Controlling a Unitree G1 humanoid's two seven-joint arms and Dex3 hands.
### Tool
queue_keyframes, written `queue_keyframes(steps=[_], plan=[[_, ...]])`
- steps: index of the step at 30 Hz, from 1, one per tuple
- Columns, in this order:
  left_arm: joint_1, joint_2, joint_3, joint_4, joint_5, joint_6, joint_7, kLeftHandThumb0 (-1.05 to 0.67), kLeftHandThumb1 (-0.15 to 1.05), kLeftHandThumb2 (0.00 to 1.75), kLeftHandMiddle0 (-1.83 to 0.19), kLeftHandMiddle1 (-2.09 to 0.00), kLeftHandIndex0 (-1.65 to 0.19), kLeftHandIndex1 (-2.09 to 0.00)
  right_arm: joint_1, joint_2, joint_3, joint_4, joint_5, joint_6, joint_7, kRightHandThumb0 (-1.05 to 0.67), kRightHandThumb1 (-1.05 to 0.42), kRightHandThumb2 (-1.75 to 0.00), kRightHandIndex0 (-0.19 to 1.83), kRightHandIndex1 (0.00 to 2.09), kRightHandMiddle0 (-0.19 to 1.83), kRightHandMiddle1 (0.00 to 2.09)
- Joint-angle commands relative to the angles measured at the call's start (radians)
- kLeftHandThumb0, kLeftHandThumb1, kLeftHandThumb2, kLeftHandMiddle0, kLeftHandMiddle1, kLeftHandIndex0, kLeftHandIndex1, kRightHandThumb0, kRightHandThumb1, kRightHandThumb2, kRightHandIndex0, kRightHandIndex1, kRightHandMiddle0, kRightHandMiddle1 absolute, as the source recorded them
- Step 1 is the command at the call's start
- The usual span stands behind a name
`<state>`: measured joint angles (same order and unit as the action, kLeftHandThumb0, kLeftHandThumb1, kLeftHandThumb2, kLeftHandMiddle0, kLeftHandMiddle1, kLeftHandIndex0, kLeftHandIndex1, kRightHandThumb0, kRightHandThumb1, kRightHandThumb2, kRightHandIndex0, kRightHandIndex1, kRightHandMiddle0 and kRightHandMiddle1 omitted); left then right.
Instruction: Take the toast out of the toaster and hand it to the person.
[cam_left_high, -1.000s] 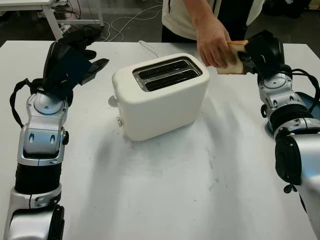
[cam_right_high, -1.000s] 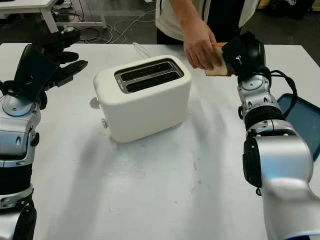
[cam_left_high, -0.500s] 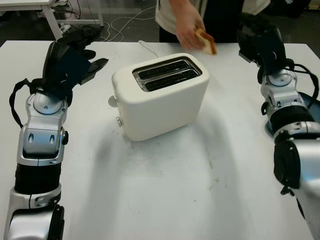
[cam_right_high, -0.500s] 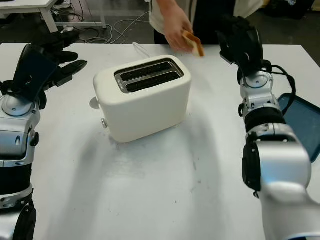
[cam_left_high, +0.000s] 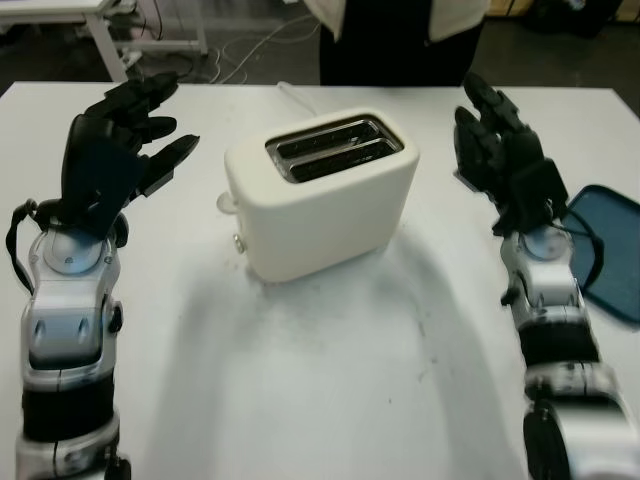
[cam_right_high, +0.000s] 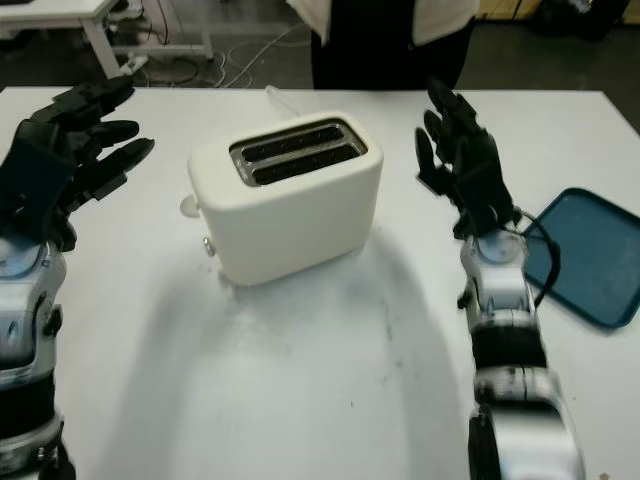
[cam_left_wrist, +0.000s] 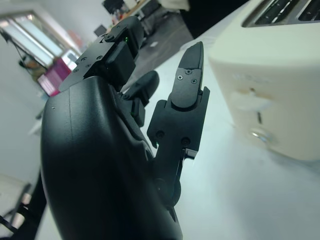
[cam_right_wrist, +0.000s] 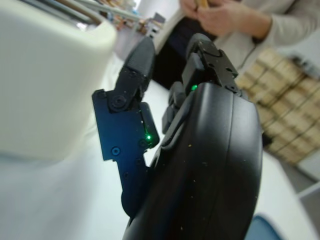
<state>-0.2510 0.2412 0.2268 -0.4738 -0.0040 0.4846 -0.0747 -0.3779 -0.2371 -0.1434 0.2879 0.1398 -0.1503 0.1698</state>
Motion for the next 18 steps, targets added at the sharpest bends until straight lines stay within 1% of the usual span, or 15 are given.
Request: queue_keyframes(steps=[1,5,6,8,9,12,15,18], plan=[[0.055,-0.033,0.018,-0.080,-0.027,0.043,0.020,-0.25,0.92,0.16,-0.22,-0.64,-0.49,0.00,0.081,0.040,0.004,-0.097,0.013,0.024,-0.024,-0.34,-0.92,-0.85,0.08,0.00,0.08,0.00],[0.229,-0.096,-0.043,-0.245,0.011,0.062,0.063,-0.34,0.92,0.21,-0.17,-0.55,-0.41,0.00,0.268,0.138,0.032,-0.341,0.032,0.108,-0.082,-0.35,-0.92,-0.88,0.08,0.00,0.09,0.01],[0.264,-0.112,-0.056,-0.269,0.016,0.057,0.074,-0.36,0.92,0.22,-0.17,-0.54,-0.39,0.00,0.304,0.157,0.039,-0.394,0.039,0.132,-0.093,-0.35,-0.92,-0.89,0.07,0.00,0.08,0.00],[0.335,-0.155,-0.097,-0.293,0.036,0.013,0.104,-0.36,0.92,0.23,-0.18,-0.53,-0.38,0.00,0.382,0.200,0.063,-0.515,0.057,0.208,-0.124,-0.36,-0.92,-0.90,0.07,0.00,0.08,0.00],[0.358,-0.170,-0.114,-0.298,0.044,-0.003,0.116,-0.36,0.92,0.25,-0.19,-0.52,-0.38,0.00,0.410,0.211,0.073,-0.559,0.065,0.240,-0.131,-0.38,-0.92,-0.89,0.04,0.00,0.06,0.00],[0.416,-0.207,-0.160,-0.254,0.064,-0.116,0.136,-0.39,0.92,0.29,-0.21,-0.51,-0.39,-0.01,0.490,0.225,0.111,-0.674,0.079,0.337,-0.135,-0.41,-0.92,-0.88,0.01,0.00,0.03,0.00],[0.463,-0.252,-0.192,-0.178,0.054,-0.257,0.148,-0.41,0.92,0.30,-0.20,-0.50,-0.38,0.00,0.535,0.224,0.135,-0.716,0.086,0.371,-0.125,-0.41,-0.92,-0.88,0.00,0.00,0.00,0.00],[0.485,-0.262,-0.206,-0.105,0.074,-0.374,0.159,-0.45,0.92,0.31,-0.19,-0.49,-0.37,0.00,0.547,0.224,0.149,-0.752,0.090,0.422,-0.131,-0.43,-0.92,-0.87,0.00,0.00,0.00,0.00]])
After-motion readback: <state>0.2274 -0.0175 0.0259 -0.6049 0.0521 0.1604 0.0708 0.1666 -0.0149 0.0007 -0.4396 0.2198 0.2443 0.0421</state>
